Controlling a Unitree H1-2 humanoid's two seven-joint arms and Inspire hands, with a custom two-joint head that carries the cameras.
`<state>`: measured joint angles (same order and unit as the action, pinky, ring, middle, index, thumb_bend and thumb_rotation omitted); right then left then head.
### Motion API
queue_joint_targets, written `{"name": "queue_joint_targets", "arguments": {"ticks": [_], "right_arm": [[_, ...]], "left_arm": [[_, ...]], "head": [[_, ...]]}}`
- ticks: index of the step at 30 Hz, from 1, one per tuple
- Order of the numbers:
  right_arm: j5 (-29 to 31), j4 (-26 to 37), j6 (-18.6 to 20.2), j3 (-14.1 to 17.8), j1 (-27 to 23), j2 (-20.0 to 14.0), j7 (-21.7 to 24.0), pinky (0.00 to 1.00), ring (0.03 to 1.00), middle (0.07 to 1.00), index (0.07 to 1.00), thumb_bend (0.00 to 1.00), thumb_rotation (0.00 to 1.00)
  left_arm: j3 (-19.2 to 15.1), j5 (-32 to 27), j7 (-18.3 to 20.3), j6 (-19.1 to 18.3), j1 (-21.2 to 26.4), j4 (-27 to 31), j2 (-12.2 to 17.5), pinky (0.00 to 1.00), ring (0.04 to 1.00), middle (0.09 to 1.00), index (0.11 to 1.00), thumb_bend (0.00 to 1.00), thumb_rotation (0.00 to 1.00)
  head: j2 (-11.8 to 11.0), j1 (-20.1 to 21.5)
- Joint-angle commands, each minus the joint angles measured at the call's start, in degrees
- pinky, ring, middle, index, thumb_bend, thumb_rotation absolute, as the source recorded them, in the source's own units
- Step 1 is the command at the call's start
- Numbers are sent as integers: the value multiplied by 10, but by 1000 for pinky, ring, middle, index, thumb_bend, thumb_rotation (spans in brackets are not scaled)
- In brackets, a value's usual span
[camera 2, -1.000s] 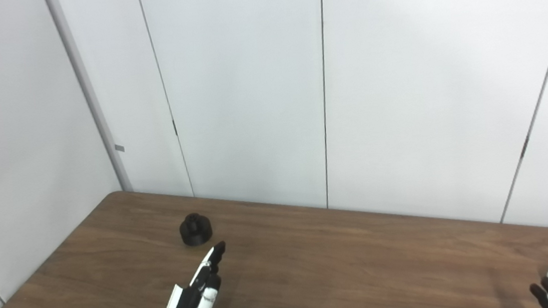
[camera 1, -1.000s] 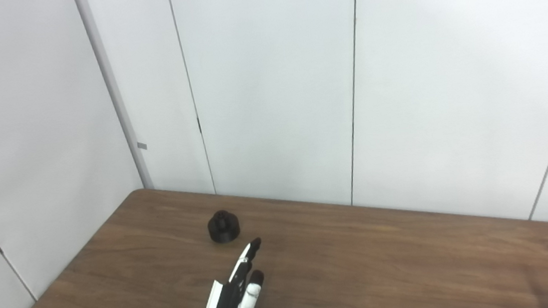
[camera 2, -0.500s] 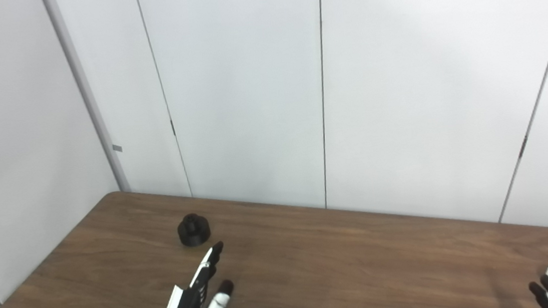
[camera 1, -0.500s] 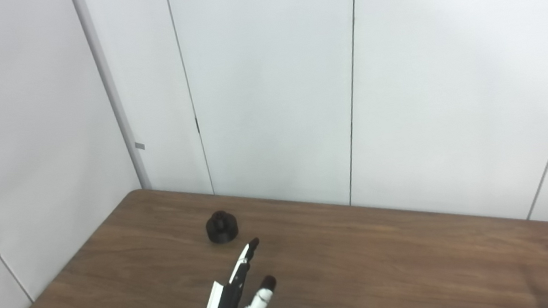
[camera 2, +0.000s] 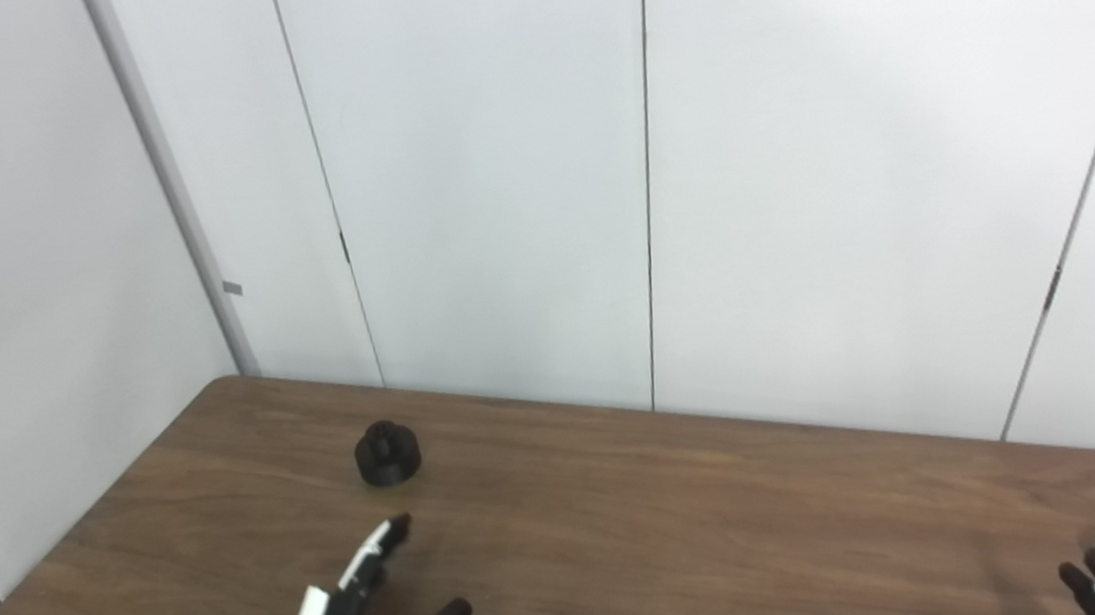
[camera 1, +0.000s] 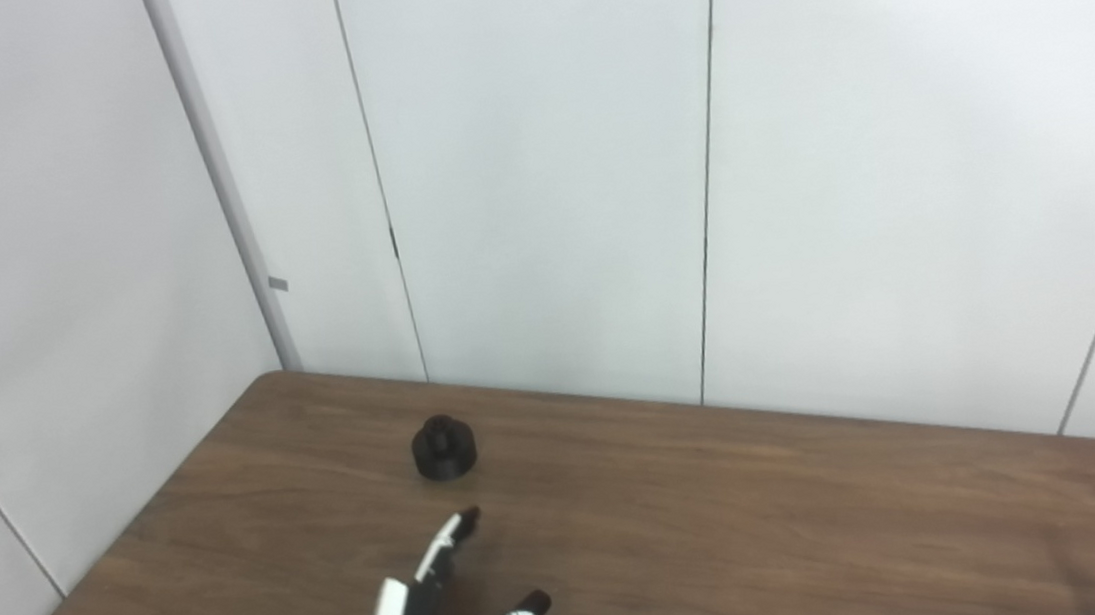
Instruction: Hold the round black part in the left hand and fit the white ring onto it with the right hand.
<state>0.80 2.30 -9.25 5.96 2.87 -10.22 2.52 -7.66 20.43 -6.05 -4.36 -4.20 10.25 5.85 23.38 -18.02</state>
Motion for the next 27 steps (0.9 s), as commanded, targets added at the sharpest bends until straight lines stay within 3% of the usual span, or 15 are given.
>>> {"name": "queue_joint_targets", "arguments": {"ticks": [1,5,11,20,27], "right_arm": [[0,-25,2,-2,42,10,-3,1000,990,949,985,543,1000],[-1,-30,-4,-3,42,9,-2,1000,989,949,982,521,1000],[-8,-47,-24,-4,39,6,-3,1000,979,946,983,508,1000],[-7,-29,-13,-5,45,10,-2,1000,973,945,982,525,1000],[32,-26,0,-6,49,4,25,1000,1000,997,1000,472,1000]], "left_arm": [[-3,33,-11,-14,32,20,23,937,932,913,909,846,333],[-3,71,-11,-56,59,18,54,896,925,917,894,880,333],[-7,94,-22,-75,90,-14,83,899,939,910,872,902,311],[-3,111,-38,-83,136,-84,119,884,939,906,840,917,312],[8,114,-63,-68,180,-173,144,981,941,907,834,915,302]], "head": [[0,-1],[2,1],[3,2],[7,5],[9,8]]}}
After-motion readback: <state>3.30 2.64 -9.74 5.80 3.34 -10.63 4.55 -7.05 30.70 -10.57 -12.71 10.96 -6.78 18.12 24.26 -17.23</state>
